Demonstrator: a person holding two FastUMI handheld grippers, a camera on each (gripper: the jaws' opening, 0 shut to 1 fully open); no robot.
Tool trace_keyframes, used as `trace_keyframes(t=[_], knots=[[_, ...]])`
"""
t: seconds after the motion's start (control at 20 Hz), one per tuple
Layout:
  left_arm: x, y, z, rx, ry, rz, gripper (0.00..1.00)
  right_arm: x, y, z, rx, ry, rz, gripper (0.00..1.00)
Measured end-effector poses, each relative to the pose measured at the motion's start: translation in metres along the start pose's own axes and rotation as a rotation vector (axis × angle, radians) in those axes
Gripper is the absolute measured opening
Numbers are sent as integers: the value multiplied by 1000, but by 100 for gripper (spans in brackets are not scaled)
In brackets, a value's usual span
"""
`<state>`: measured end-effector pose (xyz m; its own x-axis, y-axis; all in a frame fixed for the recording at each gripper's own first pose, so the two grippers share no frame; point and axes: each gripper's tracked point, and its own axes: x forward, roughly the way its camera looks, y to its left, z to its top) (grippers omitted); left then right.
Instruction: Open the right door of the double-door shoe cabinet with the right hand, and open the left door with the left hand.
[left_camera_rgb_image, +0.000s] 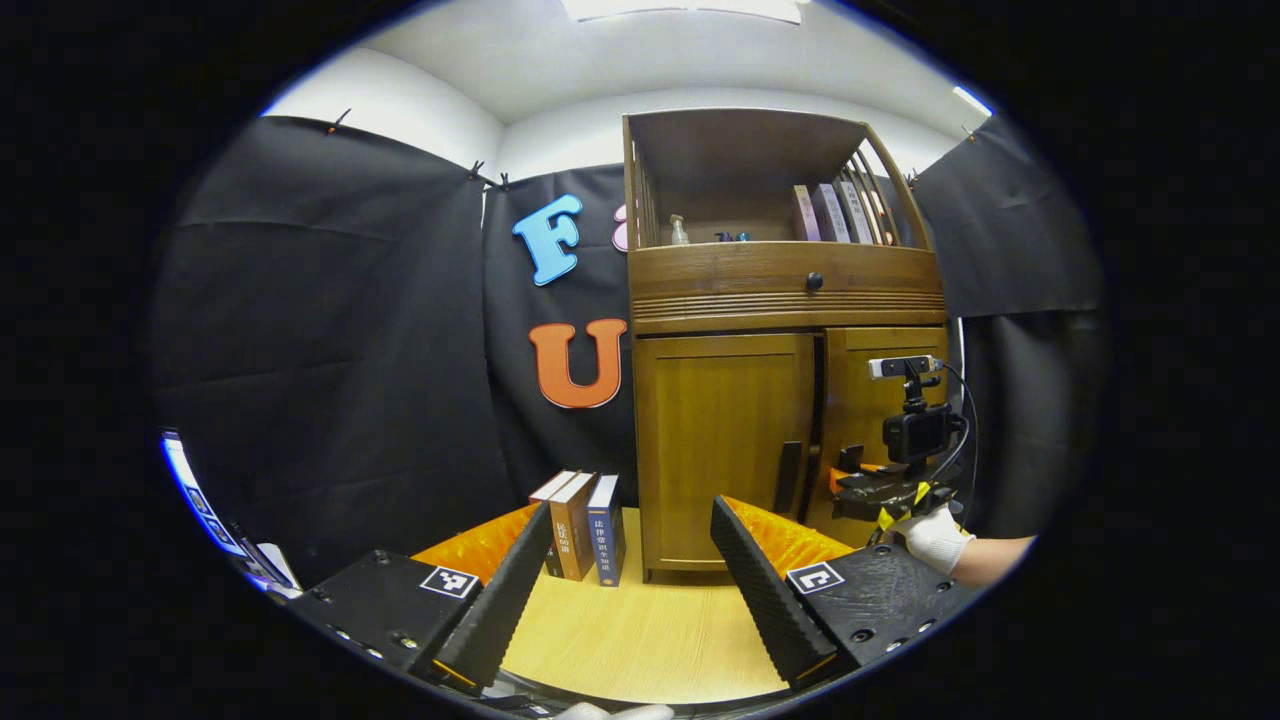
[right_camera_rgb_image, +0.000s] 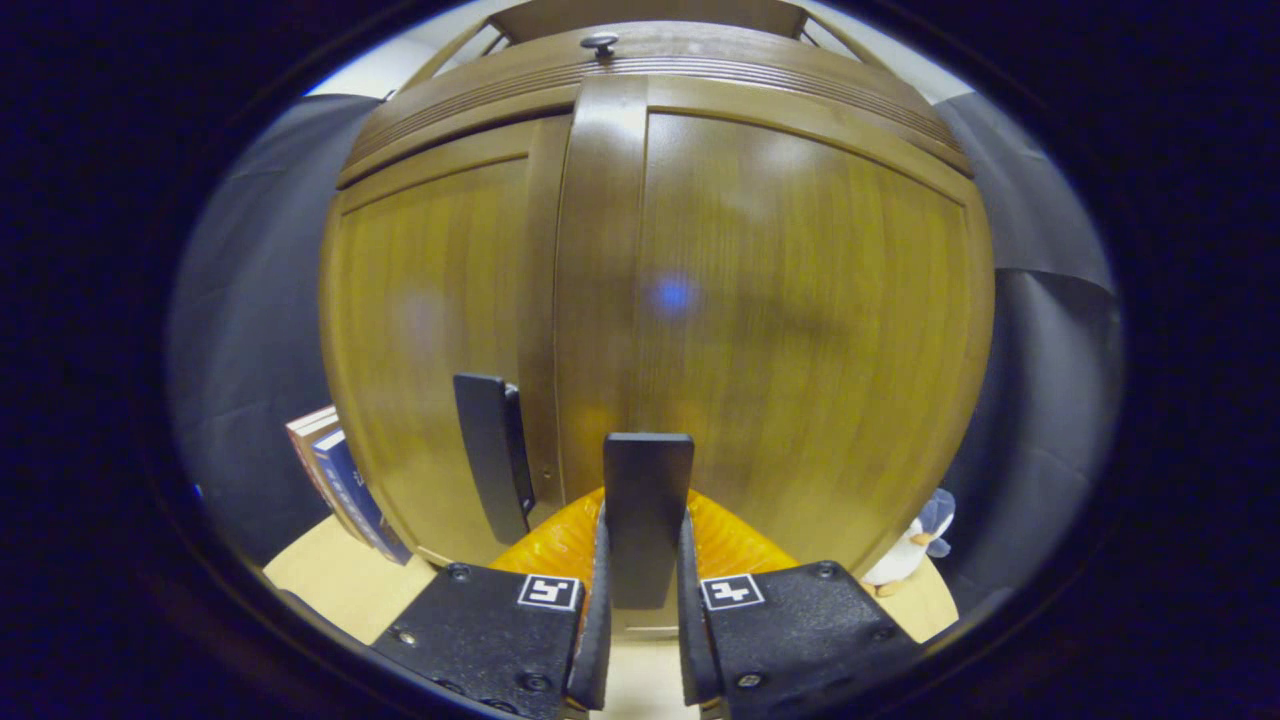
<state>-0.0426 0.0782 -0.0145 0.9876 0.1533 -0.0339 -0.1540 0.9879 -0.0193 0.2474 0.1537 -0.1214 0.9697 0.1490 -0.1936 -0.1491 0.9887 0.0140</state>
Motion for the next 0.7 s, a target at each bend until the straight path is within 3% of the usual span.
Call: trace_keyframes(t=[0.7], knots=[[-12,-37,-3,8,-3,-93,96,-94,-40,-27,-5,16,16,31]])
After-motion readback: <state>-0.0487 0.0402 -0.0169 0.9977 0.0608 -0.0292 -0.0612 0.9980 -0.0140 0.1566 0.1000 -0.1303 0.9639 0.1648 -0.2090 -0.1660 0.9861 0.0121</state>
